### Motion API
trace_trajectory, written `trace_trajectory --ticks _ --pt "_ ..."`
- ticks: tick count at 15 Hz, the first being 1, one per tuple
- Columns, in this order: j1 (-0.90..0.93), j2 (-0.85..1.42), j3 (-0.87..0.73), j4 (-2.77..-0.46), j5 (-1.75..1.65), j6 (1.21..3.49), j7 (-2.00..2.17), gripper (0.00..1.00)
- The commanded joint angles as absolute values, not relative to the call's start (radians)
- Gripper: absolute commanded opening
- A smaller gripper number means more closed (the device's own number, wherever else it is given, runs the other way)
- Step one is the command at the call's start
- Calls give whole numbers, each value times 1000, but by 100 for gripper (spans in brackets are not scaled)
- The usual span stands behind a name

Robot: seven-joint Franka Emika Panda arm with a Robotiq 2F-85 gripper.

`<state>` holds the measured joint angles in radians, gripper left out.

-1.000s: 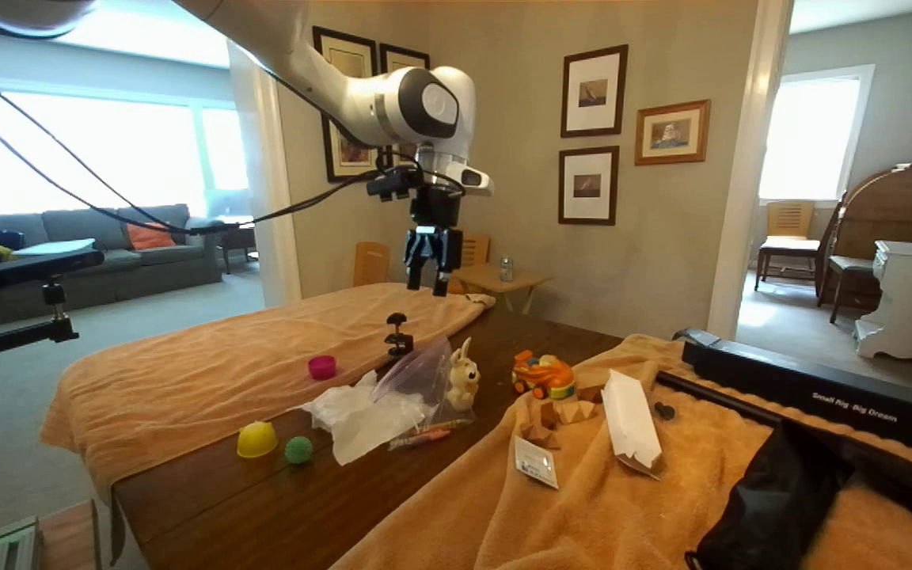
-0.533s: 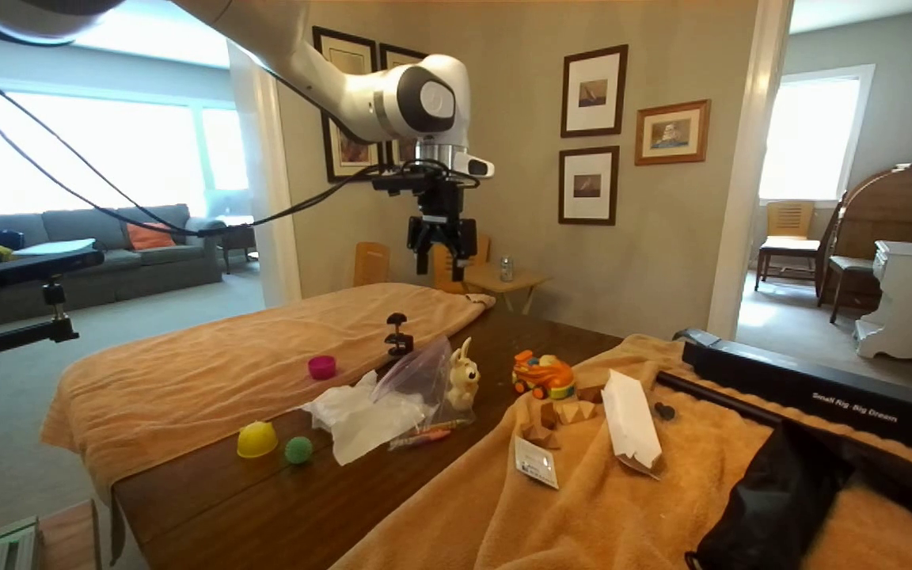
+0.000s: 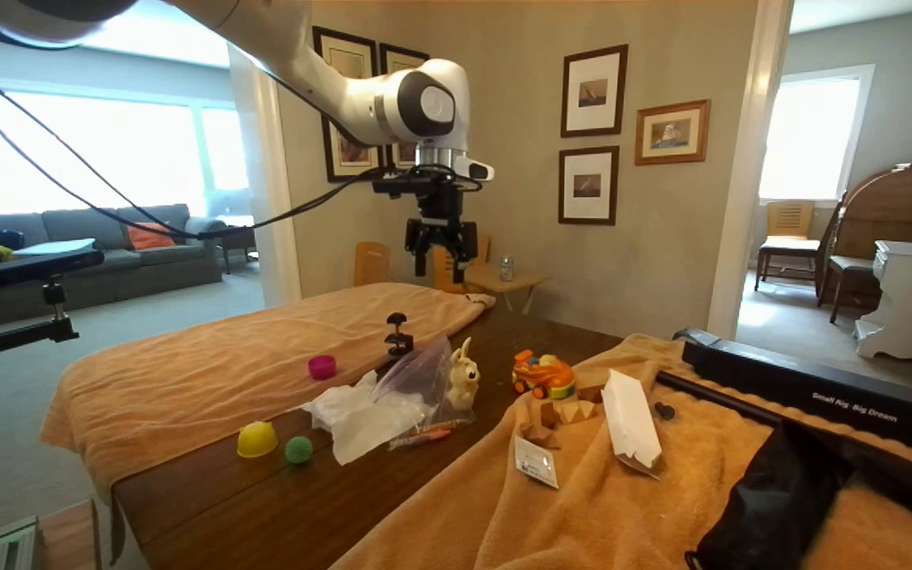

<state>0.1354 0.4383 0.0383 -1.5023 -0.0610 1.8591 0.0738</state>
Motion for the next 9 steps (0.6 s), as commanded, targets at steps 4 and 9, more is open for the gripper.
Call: trace_trajectory --ticks 4,9 --pt "98 520 105 -1491 -45 1993 -256 100" --pt "43 552 166 -1497 3 2023 -519 100"
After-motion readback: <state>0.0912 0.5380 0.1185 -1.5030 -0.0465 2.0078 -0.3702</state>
